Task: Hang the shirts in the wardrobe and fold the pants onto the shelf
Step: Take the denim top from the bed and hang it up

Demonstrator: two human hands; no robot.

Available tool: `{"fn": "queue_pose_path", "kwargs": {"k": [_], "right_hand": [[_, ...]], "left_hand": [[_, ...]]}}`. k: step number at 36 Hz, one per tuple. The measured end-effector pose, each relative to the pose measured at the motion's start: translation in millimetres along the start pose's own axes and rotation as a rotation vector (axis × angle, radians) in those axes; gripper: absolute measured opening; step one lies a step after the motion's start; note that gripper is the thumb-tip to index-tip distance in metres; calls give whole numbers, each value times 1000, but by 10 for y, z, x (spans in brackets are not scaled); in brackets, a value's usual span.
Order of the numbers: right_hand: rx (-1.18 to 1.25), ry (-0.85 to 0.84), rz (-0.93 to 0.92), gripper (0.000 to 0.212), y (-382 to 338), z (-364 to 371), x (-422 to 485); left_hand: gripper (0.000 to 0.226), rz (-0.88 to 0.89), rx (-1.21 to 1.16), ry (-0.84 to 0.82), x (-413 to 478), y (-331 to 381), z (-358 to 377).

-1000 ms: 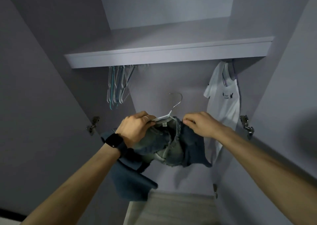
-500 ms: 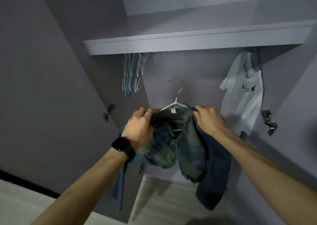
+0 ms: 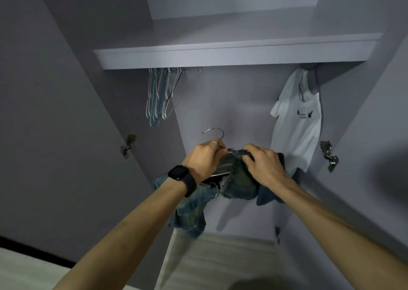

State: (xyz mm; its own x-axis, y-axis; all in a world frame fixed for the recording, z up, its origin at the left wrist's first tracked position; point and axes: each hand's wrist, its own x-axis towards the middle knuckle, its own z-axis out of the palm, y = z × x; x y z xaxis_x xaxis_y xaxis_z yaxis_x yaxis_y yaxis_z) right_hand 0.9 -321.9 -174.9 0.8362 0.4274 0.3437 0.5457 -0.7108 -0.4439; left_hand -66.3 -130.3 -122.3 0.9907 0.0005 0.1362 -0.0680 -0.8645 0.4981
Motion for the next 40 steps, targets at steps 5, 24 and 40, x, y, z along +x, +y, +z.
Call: {"fn": "queue_pose_path", "kwargs": {"k": [5, 24, 40], "right_hand": [[169, -114, 10, 17, 85, -157, -59], [123, 51, -99, 44, -85, -168, -42], [-455, -152, 10, 32, -156, -413, 253]], "left_hand": [[22, 99, 173, -2, 85, 31, -44], [34, 68, 345, 38, 242, -186, -312], [41, 247, 515, -21, 763, -173, -544]]}}
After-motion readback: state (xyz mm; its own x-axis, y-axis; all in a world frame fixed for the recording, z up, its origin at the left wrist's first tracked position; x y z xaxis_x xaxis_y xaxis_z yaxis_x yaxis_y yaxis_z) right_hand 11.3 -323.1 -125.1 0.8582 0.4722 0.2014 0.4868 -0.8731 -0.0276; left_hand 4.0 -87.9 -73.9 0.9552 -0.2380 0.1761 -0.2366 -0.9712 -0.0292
